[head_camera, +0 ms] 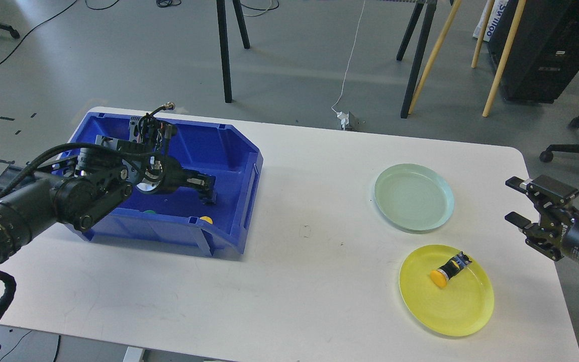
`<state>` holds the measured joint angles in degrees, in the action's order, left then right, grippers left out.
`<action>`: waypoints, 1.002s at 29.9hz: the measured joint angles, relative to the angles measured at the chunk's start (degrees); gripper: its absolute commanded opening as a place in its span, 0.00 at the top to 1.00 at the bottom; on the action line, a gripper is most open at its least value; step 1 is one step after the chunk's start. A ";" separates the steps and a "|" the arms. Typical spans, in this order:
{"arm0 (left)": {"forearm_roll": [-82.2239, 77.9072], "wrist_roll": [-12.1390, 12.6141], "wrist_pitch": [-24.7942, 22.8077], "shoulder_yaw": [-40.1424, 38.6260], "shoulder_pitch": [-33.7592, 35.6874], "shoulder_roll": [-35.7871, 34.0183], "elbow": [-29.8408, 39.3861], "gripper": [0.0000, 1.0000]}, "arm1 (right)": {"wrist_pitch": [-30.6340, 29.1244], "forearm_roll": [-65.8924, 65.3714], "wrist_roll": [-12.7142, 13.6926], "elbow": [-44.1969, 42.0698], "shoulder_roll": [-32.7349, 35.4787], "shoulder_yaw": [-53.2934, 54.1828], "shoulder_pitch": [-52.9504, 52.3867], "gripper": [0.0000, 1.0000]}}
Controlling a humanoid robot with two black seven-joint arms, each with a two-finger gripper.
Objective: Pass button and place on color plate
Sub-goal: 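Grasp the green-topped button in the bin with the left gripper and lift, then pass the green-topped button from the left gripper to the right gripper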
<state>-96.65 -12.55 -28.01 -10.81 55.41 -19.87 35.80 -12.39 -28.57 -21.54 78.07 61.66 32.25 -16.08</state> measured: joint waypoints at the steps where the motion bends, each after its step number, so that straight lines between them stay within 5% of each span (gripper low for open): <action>1: 0.01 -0.25 0.00 0.00 0.11 -0.21 0.28 0.81 | 0.00 0.00 0.00 -0.01 0.00 0.00 0.00 0.14; 18: 7.74 -4.29 0.01 -4.56 7.19 -25.35 26.14 0.81 | 2.40 0.07 -0.05 -0.53 -1.87 0.96 -1.84 0.14; 23: 19.12 -4.35 0.01 -9.48 11.85 -25.74 28.08 0.81 | 2.76 0.16 -0.14 -0.52 -3.55 1.40 -4.47 0.14; 30: 33.53 -4.41 0.01 -10.28 17.89 -15.85 27.12 0.82 | 3.31 0.45 -0.19 -0.40 -5.11 5.83 -5.55 0.14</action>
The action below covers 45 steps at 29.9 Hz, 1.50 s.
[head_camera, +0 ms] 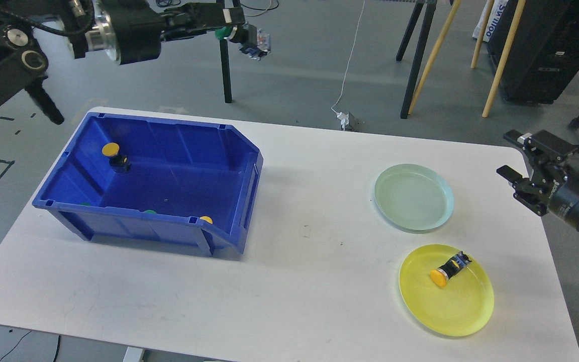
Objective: Pass button and place on color plate
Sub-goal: 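Pass the green-topped button from the left gripper to the right gripper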
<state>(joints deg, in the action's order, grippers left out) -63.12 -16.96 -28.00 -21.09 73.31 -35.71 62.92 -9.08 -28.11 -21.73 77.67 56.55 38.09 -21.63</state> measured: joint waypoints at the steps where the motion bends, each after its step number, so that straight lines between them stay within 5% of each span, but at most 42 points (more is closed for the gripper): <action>1: 1.78 0.00 0.00 0.00 0.43 1.83 -0.62 0.82 | 0.02 0.02 0.00 0.01 -0.40 1.02 -0.02 0.14; 16: 17.14 0.35 0.00 -0.20 2.09 29.29 -18.74 0.82 | -0.53 0.11 -0.27 3.45 -12.79 15.28 -0.99 0.07; 37: 22.12 0.61 0.00 0.11 1.50 35.69 -26.70 0.82 | -0.94 5.12 -0.69 6.63 -22.95 15.39 -3.01 0.06; 45: 21.81 0.61 0.00 0.76 1.44 35.72 -27.58 0.82 | -0.92 5.14 -1.02 6.53 -23.20 14.85 -4.41 0.14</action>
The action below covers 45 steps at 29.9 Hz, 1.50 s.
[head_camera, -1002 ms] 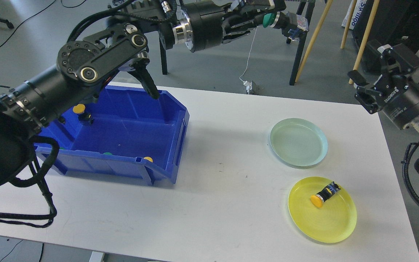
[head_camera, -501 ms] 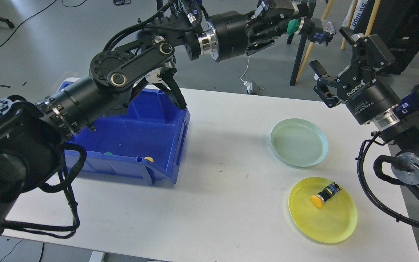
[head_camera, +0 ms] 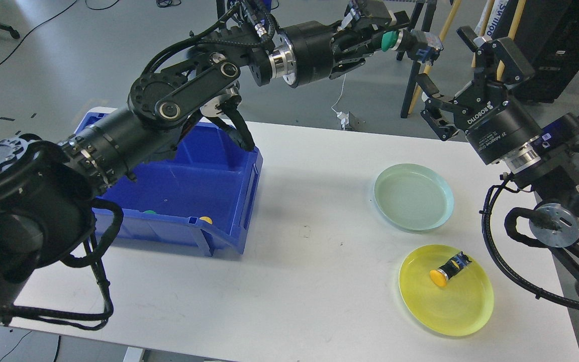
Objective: Pass button and place on color plate
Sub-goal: 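Pass the green-topped button from the left gripper to the right gripper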
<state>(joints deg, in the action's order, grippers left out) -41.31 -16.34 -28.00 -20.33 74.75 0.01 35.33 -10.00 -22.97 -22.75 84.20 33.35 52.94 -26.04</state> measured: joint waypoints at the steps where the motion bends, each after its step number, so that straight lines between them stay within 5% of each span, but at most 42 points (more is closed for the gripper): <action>1: 0.00 0.00 0.00 0.02 0.00 0.00 0.00 0.82 | 0.03 -0.02 -0.11 -0.05 -0.07 -0.05 -0.07 0.16; 18: -0.25 0.00 0.00 0.08 0.21 0.00 0.43 0.82 | 0.16 -0.18 -0.26 -0.61 -0.74 -1.97 -1.43 0.30; 32: -0.36 0.09 0.00 0.21 0.17 -0.01 0.79 0.82 | -0.30 -1.05 0.16 -1.00 -0.56 -2.23 -2.26 0.87; 39: -0.58 0.07 0.00 0.22 0.06 -0.01 0.83 0.80 | -1.30 -1.11 0.18 -1.22 -0.09 -2.32 -2.26 0.91; 41: -0.60 0.06 0.00 0.22 0.06 -0.01 0.82 0.71 | -1.34 -1.11 0.18 -1.23 -0.06 -2.32 -2.26 0.91; 43: -0.63 0.16 0.00 0.22 0.06 -0.01 0.78 0.40 | -1.35 -1.11 0.18 -1.23 -0.02 -2.56 -2.26 0.91; 44: -0.63 0.25 0.00 0.22 0.06 -0.01 0.73 0.09 | -1.35 -1.10 0.18 -1.23 0.02 -2.80 -2.31 0.91; 45: -0.63 0.33 0.00 0.21 0.05 -0.01 0.67 0.05 | -1.35 -1.10 0.14 -1.24 0.06 -3.08 -2.42 0.91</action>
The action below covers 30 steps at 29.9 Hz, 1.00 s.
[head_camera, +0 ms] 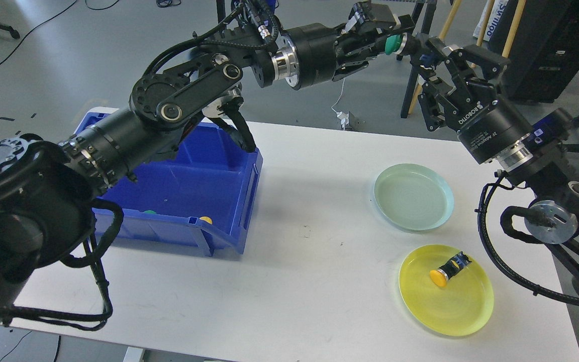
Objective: Pass button and place on color plate
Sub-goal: 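Pass the green-topped button from the left gripper to the right gripper, then lower the green-topped button onto the pale green plate with the right gripper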
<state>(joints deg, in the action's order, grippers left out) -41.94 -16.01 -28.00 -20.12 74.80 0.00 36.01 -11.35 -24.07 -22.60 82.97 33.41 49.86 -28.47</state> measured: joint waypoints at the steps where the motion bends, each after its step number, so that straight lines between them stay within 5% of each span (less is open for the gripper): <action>1: 0.05 0.13 0.00 -0.03 0.00 0.00 -0.07 0.04 | 0.00 0.00 -0.05 -0.01 0.04 -0.25 -0.13 0.91; 17: 0.10 2.23 0.00 -0.02 -0.09 -0.01 -0.31 0.00 | -0.02 -0.03 0.30 -3.50 4.49 -0.62 -0.01 0.91; 25: -0.29 2.26 0.00 -0.22 0.13 -3.22 0.37 0.00 | -0.20 -0.08 1.58 -15.83 7.52 -11.87 -0.11 0.90; 30: -0.12 1.83 0.00 -1.41 0.56 -4.44 0.40 0.00 | -0.18 -0.11 1.81 -27.19 3.60 -21.39 -2.06 0.90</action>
<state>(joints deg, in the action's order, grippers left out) -42.06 -14.18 -28.00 -21.53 75.36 -4.43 36.41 -11.52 -24.18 -20.79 55.78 37.01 28.47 -30.53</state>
